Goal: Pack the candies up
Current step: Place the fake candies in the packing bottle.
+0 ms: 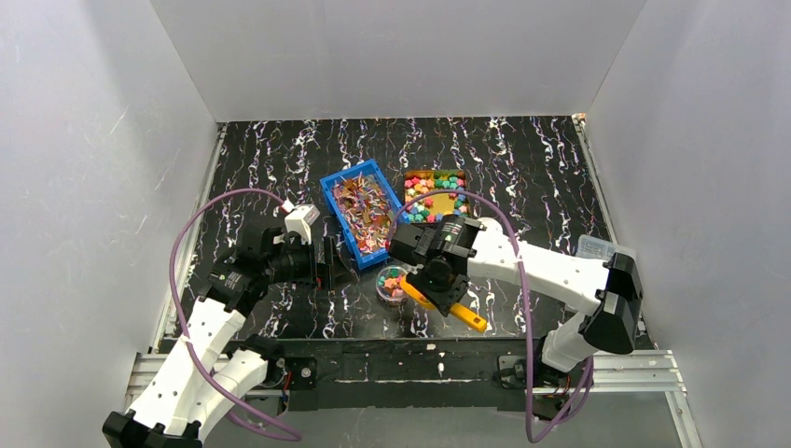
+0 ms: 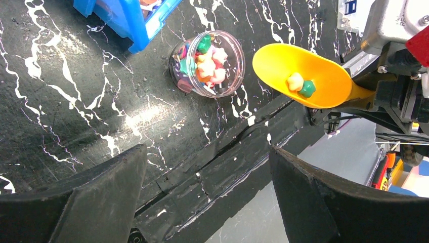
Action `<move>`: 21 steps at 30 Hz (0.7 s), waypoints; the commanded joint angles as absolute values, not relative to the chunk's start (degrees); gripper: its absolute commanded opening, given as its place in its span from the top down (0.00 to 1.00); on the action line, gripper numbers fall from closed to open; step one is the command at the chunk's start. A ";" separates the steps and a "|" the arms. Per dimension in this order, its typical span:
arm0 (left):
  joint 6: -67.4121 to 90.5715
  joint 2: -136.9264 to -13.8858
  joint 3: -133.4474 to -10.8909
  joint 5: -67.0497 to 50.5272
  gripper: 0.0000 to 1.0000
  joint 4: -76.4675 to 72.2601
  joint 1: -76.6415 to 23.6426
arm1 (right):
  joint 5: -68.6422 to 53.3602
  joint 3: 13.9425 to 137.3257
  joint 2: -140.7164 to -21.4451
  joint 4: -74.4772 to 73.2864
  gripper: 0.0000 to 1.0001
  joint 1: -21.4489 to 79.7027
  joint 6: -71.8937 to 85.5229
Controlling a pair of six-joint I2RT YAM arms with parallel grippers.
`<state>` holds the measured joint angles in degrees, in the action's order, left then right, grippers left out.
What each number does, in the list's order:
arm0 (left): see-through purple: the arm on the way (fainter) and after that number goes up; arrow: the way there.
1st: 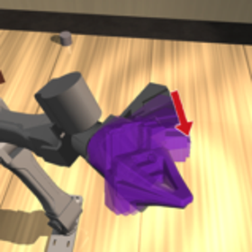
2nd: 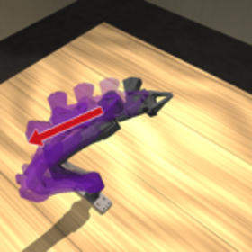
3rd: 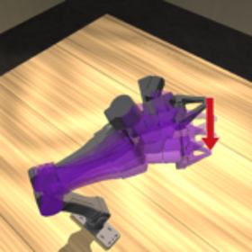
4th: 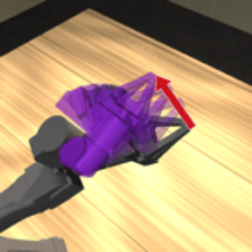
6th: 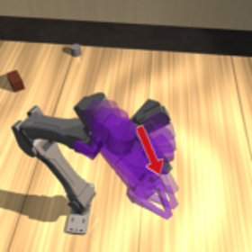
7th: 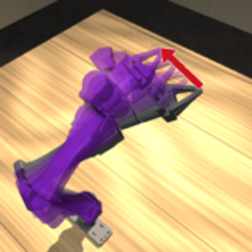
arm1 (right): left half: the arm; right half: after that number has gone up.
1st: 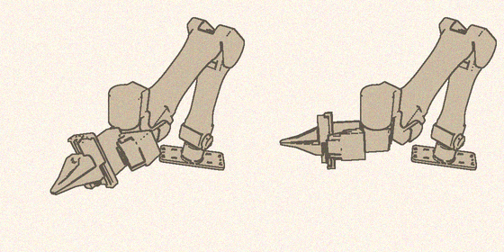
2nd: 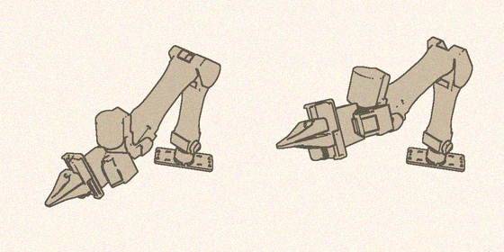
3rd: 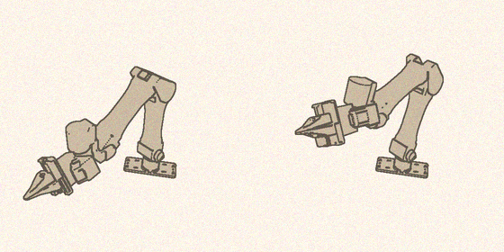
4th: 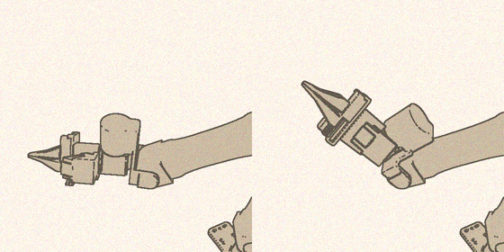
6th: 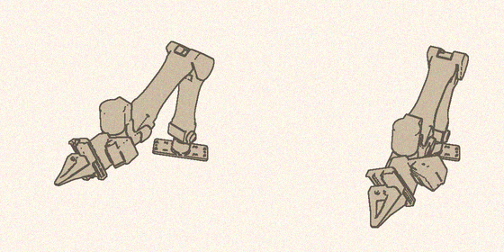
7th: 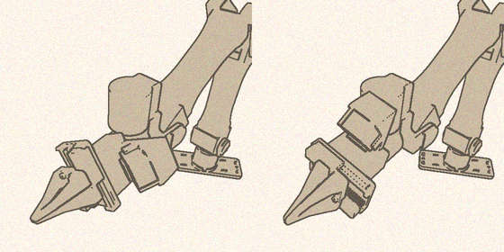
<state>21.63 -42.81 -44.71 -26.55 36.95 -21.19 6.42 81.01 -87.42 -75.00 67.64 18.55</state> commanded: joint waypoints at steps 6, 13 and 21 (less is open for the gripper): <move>21.18 -41.93 -45.11 -27.07 0.13 37.97 -21.18 | 2.13 86.32 -91.35 -78.58 0.99 67.94 20.00; 21.12 -41.62 -45.09 -27.63 0.13 37.97 -21.22 | 2.62 88.94 -95.55 -81.37 0.99 67.94 20.71; 21.01 -41.16 -45.09 -28.37 0.13 37.97 -21.18 | -0.45 89.30 -98.08 -81.39 0.99 67.94 21.45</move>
